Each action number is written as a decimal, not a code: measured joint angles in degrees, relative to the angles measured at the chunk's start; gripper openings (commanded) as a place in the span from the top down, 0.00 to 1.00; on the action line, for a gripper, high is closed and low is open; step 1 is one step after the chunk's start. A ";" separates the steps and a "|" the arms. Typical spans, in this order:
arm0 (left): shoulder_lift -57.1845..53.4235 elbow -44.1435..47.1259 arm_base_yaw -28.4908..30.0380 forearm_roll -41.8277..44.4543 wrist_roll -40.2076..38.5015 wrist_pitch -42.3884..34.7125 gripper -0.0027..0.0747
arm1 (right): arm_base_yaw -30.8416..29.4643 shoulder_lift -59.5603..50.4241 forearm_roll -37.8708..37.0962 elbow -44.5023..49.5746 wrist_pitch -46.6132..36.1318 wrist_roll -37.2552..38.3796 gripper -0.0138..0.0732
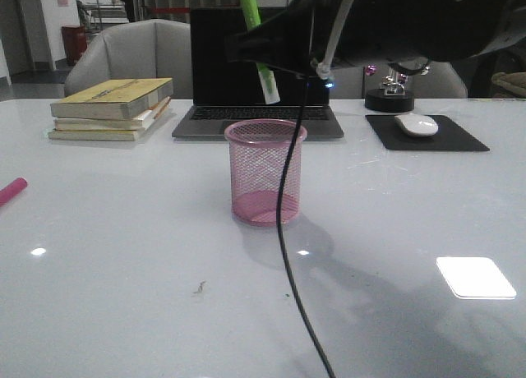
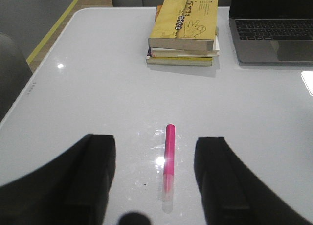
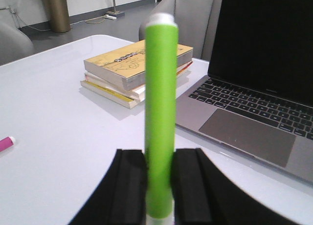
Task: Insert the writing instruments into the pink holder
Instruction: 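Lift the green marker upright and carry it above the pink holder, then lower the green marker into the holder and open the right gripper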
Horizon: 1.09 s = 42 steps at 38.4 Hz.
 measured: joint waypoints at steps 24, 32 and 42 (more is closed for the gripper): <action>0.00 0.00 0.00 0.00 0.00 0.00 0.41 | 0.08 2.34 0.00 3.86 -2.46 0.12 0.78; 0.00 0.00 0.00 0.00 0.00 0.00 0.41 | 0.08 2.34 0.00 3.86 -4.39 0.12 0.77; 0.00 0.00 -0.31 0.00 0.00 0.00 0.41 | 0.08 2.34 0.00 3.86 -2.37 0.12 0.44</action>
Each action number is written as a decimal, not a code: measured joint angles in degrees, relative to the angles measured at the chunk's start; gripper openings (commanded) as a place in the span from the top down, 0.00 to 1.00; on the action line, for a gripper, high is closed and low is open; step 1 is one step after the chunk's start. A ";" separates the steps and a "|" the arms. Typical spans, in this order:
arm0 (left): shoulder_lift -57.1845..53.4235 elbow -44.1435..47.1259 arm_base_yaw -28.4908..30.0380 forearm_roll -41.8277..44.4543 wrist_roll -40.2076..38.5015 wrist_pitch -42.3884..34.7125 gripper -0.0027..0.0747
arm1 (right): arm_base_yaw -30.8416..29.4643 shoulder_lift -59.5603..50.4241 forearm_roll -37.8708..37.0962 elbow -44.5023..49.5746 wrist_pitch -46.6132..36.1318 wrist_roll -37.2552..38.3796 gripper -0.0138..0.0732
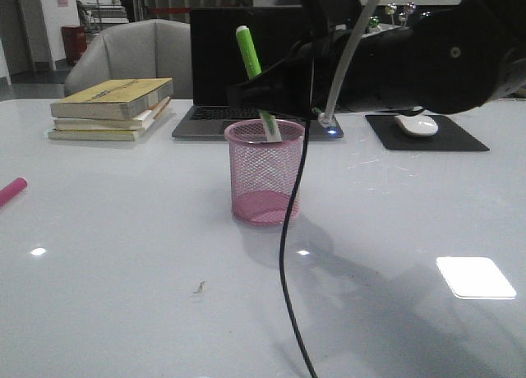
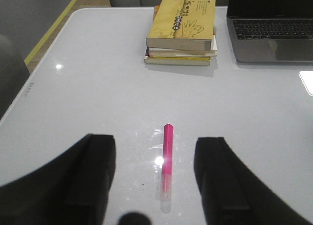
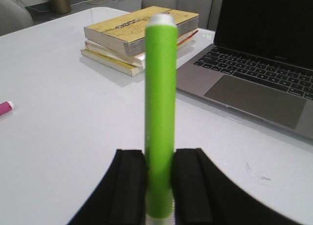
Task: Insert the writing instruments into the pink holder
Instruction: 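Lower the green marker into the holder and open the right gripper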
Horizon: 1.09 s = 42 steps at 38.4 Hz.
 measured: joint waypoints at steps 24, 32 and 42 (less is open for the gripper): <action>0.00 0.00 0.00 0.00 0.00 0.00 0.41 | -10.47 -23.16 0.00 0.00 23.74 -7.91 0.52; 0.00 0.00 0.00 0.00 0.00 0.00 0.41 | -28.24 -40.97 0.00 0.00 45.12 -8.05 0.46; 0.00 0.00 0.00 0.00 0.00 0.00 0.41 | -32.68 -52.37 0.00 5.36 58.64 -8.05 0.46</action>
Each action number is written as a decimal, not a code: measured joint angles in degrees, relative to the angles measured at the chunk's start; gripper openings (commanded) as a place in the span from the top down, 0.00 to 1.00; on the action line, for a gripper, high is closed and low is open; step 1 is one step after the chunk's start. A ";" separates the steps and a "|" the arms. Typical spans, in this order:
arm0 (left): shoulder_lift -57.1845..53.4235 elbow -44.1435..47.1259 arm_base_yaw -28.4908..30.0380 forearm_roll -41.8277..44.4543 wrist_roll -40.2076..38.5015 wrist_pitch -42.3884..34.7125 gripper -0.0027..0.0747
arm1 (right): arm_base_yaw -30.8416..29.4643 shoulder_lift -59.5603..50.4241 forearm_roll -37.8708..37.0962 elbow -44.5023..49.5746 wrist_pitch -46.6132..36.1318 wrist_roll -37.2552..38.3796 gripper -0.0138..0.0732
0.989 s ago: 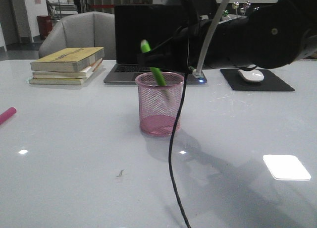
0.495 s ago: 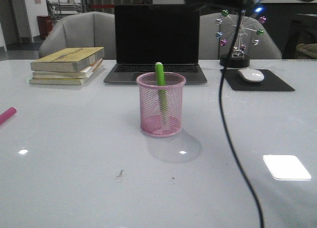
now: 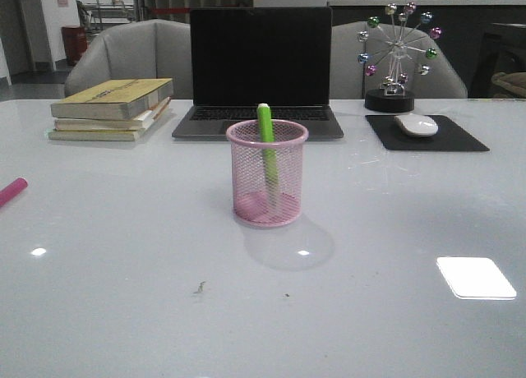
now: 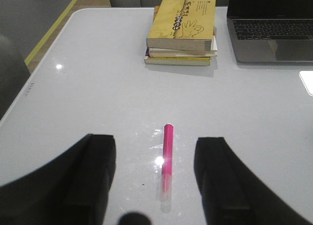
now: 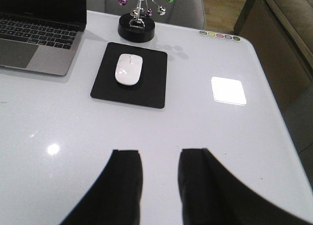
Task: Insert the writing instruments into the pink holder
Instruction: 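Lower the green marker into the holder and open the right gripper, then withdraw the right gripper away from the holder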
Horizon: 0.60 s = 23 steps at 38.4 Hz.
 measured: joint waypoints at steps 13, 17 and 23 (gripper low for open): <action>0.00 0.00 0.00 0.00 0.00 0.00 0.41 | 0.00 -11.86 0.37 15.17 0.51 -0.15 0.46; 0.00 0.00 0.00 0.00 0.00 0.00 0.41 | 0.00 -13.34 0.51 17.86 0.63 -0.15 0.46; 0.00 0.00 0.00 0.00 0.00 0.00 0.41 | 0.00 -13.80 0.51 18.66 0.76 -0.15 0.46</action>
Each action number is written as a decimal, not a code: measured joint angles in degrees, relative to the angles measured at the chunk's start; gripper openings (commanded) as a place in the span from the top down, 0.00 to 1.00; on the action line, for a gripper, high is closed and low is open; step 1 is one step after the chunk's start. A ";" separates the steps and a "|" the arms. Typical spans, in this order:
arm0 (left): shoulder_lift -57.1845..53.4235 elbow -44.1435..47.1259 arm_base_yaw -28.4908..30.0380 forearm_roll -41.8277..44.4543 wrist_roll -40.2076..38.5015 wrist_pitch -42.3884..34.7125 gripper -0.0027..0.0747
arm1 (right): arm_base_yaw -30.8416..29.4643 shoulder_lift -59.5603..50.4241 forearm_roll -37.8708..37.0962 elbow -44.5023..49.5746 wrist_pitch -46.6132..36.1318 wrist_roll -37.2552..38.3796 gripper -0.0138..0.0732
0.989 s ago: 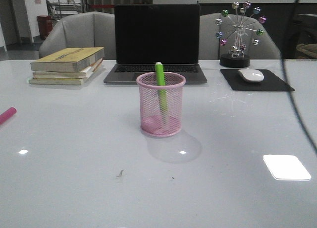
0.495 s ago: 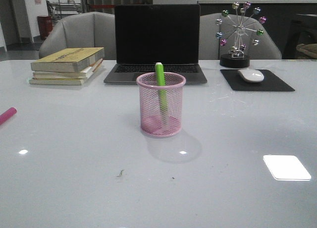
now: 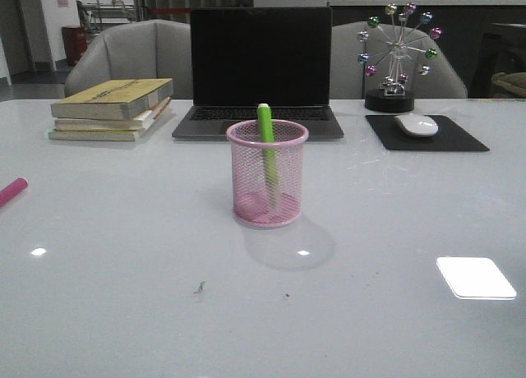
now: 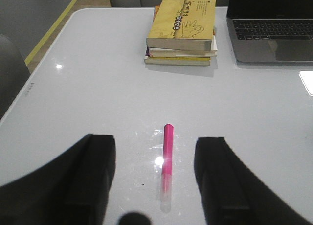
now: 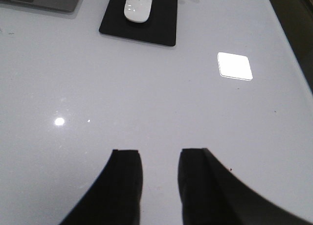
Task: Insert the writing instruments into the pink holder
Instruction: 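Withdraw the right gripper away from the holder, then lower the left gripper over the pink marker and close on it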
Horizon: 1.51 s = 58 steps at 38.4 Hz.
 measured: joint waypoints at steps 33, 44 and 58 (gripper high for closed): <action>0.00 0.00 0.00 0.00 0.00 0.00 0.41 | 0.00 0.00 0.08 0.00 0.00 0.00 0.46; 0.00 0.00 0.00 0.00 0.00 -2.41 0.41 | 0.00 0.00 0.08 0.00 0.00 0.00 0.46; 4.44 -4.66 0.00 0.00 0.00 -2.85 0.41 | 0.00 0.00 0.08 0.00 0.00 0.00 0.46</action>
